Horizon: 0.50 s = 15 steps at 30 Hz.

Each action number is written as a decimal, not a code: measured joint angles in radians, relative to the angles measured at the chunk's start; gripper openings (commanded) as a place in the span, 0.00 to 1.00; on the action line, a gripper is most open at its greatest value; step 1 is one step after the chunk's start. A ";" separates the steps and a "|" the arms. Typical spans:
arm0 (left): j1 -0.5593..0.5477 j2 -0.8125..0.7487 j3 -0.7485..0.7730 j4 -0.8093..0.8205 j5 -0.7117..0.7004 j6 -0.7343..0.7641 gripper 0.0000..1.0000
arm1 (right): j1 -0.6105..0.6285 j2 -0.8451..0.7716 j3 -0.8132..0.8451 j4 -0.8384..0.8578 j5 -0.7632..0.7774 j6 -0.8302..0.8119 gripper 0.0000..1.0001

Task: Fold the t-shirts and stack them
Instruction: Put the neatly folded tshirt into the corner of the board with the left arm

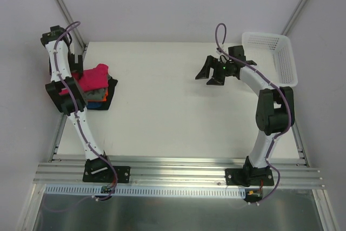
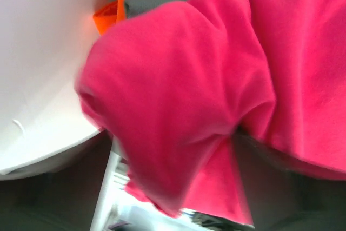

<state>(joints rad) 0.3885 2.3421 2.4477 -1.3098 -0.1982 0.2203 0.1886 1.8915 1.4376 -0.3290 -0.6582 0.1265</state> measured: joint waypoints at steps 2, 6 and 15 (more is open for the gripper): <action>-0.015 0.001 -0.005 0.002 -0.025 -0.006 0.99 | 0.005 0.000 0.000 0.000 0.000 0.000 0.91; -0.055 -0.005 0.000 0.015 -0.067 0.000 0.99 | 0.007 0.000 0.000 0.000 0.000 -0.008 0.91; -0.225 -0.271 0.000 0.052 -0.008 -0.003 0.99 | -0.016 -0.142 -0.032 -0.071 0.040 -0.077 0.95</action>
<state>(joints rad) 0.1635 2.0708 2.4477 -1.2575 -0.2058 0.2173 0.1722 1.7500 1.4055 -0.3996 -0.6186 0.0498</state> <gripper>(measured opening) 0.990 0.934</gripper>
